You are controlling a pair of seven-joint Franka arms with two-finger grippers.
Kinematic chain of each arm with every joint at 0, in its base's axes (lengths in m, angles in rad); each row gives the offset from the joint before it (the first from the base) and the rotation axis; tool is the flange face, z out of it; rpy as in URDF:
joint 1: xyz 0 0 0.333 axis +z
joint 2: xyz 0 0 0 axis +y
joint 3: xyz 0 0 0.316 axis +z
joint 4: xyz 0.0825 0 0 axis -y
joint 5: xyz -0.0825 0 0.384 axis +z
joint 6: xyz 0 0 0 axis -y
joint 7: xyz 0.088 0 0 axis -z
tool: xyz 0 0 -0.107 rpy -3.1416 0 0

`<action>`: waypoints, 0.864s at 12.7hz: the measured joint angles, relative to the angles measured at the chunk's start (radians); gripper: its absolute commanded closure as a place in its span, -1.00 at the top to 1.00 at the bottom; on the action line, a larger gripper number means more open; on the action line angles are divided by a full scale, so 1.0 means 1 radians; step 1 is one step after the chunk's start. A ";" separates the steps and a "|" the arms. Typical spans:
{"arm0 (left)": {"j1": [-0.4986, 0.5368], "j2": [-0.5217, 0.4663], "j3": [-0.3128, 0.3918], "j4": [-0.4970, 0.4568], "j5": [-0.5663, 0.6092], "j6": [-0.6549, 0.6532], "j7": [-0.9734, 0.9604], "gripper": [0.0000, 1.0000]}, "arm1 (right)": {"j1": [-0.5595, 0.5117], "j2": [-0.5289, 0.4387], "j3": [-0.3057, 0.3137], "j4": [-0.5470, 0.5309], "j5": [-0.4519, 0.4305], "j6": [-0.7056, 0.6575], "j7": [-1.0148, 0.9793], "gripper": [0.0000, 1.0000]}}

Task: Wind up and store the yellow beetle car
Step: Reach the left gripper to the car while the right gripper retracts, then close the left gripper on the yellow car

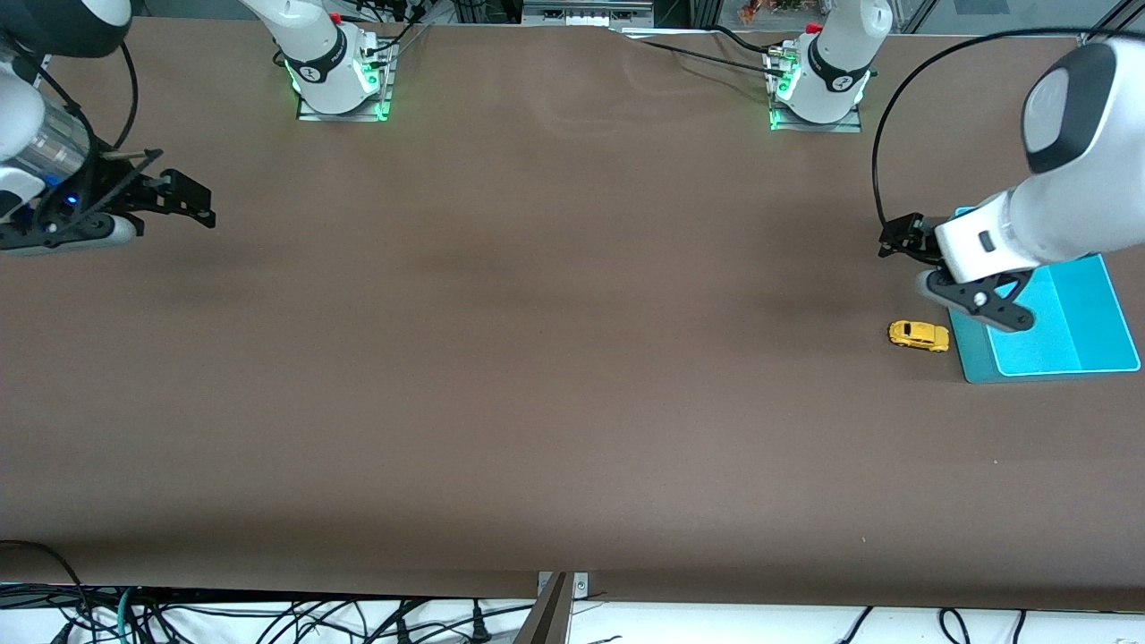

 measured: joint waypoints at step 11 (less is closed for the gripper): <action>0.150 0.189 0.005 -0.327 0.216 0.633 1.032 1.00 | -0.011 0.010 -0.033 0.036 0.000 -0.031 -0.006 1.00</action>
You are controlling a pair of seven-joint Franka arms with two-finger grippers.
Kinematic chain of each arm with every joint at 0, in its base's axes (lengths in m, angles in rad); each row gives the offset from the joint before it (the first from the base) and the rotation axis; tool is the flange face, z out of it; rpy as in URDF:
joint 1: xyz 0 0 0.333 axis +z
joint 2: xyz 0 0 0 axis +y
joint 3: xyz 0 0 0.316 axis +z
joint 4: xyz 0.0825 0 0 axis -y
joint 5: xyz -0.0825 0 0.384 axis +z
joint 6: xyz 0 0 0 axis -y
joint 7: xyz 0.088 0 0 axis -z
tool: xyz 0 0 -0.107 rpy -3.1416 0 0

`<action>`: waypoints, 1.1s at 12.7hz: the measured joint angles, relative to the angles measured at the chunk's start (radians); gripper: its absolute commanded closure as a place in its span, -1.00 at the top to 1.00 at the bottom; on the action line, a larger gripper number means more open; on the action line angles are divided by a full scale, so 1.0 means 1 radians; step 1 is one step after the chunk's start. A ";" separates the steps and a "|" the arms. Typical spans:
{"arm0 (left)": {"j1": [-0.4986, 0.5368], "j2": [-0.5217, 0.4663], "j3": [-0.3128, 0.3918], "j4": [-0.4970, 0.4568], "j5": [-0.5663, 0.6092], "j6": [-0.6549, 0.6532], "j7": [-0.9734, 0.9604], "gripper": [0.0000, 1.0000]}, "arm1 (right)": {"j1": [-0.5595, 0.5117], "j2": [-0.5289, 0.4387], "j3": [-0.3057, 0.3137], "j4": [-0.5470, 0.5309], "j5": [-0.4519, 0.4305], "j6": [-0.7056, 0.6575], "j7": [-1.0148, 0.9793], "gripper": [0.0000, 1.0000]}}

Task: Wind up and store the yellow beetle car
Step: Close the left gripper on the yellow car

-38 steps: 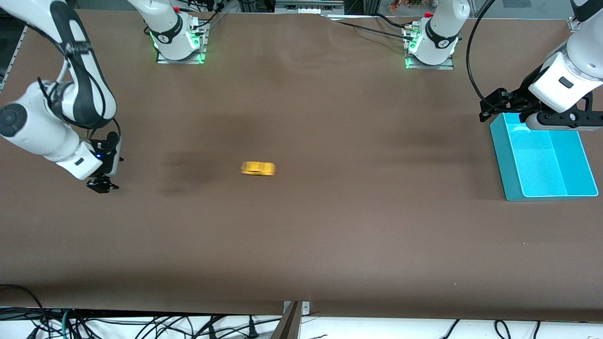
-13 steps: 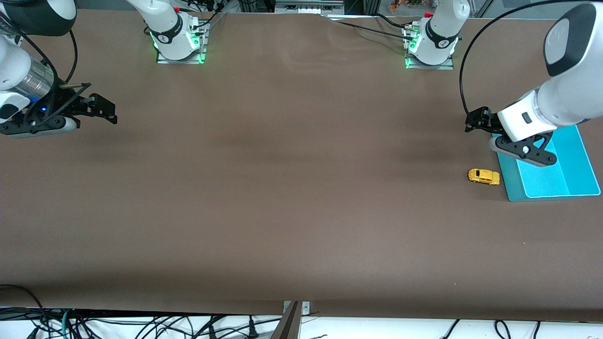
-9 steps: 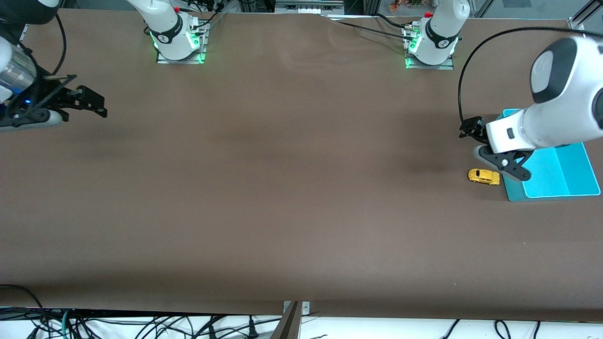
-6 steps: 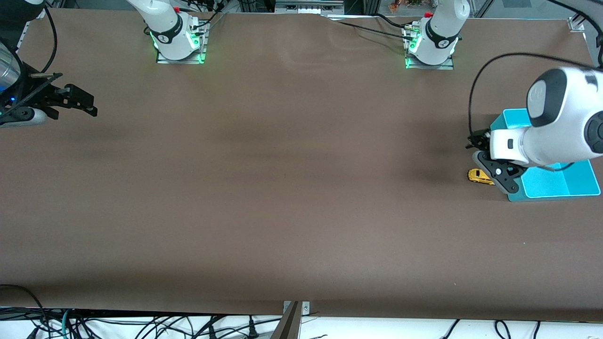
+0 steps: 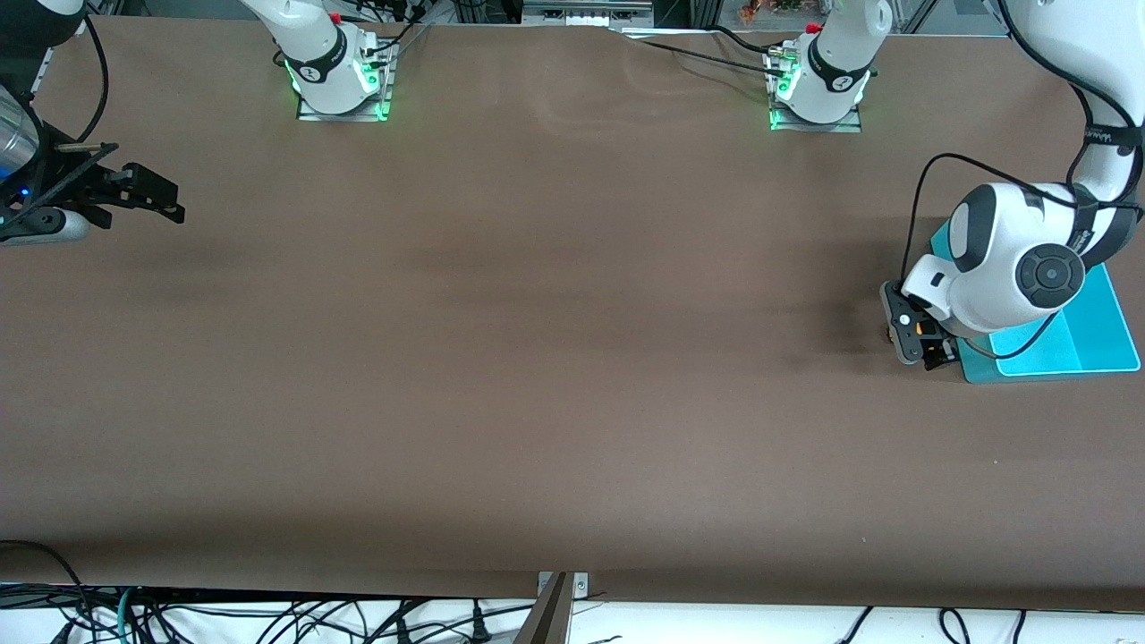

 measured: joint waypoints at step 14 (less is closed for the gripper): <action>0.124 0.081 0.001 -0.172 0.099 0.333 0.179 -0.33 | -0.009 0.025 -0.008 0.002 0.000 -0.009 0.000 1.00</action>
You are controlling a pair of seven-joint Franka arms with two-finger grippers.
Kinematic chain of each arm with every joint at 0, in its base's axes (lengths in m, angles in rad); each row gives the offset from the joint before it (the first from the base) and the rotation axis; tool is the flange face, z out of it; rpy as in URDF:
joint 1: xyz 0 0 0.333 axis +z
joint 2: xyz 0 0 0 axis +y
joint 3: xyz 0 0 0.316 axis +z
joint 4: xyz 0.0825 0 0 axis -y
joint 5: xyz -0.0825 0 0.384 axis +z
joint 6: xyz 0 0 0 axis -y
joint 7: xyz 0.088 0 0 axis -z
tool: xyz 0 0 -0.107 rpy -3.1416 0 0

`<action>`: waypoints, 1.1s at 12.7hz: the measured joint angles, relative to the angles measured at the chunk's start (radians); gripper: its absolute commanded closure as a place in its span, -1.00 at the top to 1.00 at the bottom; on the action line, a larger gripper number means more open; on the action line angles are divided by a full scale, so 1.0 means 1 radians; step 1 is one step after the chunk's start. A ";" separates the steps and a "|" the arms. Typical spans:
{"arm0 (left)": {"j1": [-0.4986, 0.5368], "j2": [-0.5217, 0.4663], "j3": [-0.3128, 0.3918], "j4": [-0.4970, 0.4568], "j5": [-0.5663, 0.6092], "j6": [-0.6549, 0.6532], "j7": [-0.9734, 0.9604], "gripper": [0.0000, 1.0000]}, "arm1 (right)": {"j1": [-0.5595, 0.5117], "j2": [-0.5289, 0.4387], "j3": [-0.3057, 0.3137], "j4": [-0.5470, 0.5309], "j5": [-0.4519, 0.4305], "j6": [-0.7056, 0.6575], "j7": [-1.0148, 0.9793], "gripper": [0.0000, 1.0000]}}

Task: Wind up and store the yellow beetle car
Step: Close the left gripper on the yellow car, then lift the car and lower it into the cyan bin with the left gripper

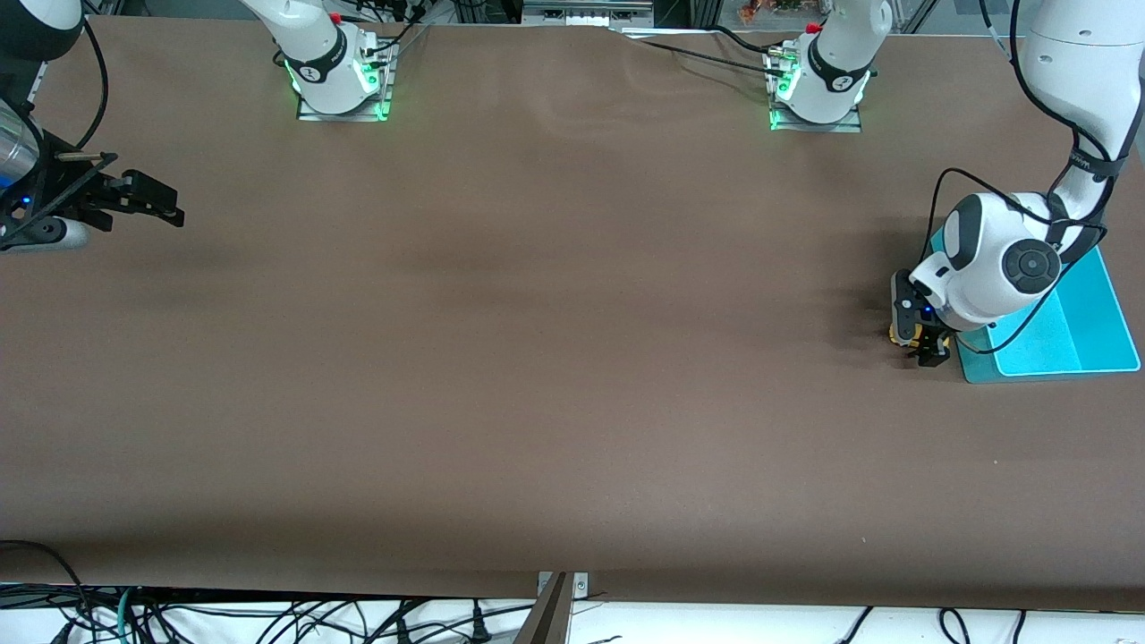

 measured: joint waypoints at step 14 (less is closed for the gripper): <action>0.042 -0.085 -0.194 0.324 -0.051 -0.634 -0.026 -0.64 | -0.007 0.020 -0.016 0.000 0.001 -0.002 0.000 1.00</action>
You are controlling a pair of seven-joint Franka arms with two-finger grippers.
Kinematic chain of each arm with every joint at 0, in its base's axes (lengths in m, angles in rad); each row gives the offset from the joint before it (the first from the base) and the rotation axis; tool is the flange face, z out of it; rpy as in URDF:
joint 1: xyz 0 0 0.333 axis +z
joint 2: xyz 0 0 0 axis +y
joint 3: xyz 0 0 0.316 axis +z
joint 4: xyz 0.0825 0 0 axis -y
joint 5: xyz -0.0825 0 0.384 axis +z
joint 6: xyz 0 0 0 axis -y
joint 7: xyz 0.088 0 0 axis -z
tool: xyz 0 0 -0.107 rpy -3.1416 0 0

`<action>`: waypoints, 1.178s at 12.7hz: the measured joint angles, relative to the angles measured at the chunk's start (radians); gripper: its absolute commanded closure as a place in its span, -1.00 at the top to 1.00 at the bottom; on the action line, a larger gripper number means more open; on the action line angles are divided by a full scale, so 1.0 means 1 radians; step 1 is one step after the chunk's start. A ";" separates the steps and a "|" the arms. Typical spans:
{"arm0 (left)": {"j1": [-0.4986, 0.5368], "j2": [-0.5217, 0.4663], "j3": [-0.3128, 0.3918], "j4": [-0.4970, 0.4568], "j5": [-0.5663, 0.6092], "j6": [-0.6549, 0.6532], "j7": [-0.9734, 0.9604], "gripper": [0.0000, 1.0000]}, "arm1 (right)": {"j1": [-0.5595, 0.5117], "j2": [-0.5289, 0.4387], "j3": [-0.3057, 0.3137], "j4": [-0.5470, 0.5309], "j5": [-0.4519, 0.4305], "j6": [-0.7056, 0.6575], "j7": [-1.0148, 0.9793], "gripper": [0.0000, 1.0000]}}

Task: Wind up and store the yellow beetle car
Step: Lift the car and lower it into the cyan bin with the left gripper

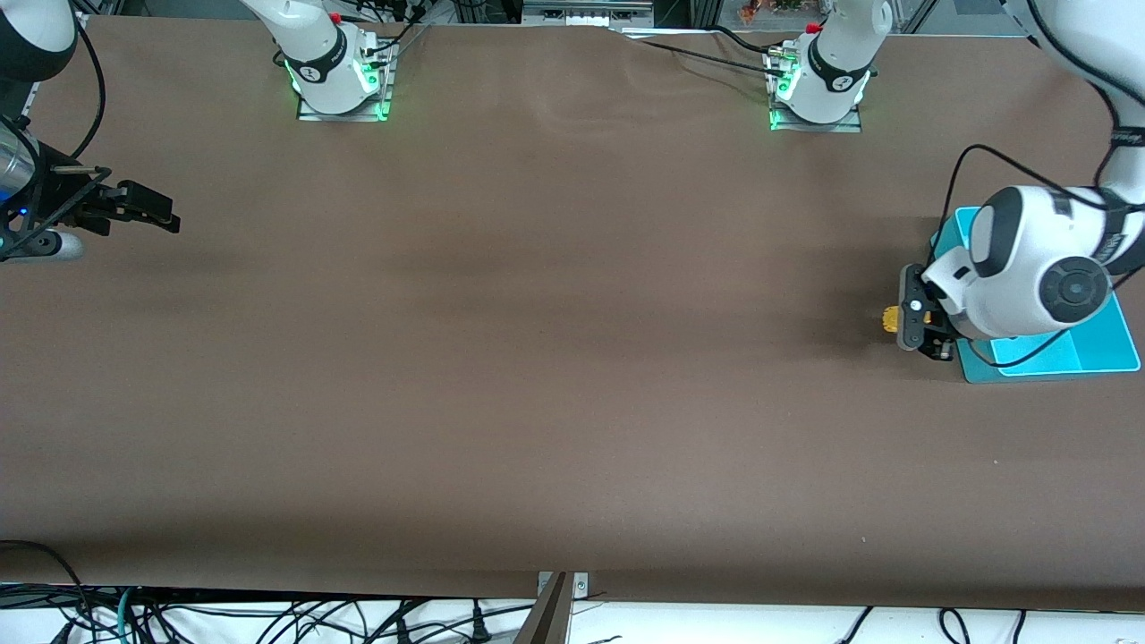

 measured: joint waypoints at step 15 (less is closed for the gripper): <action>0.412 0.220 0.012 0.031 0.091 0.060 0.226 1.00 | -0.002 0.008 -0.011 0.002 0.000 0.069 0.001 1.00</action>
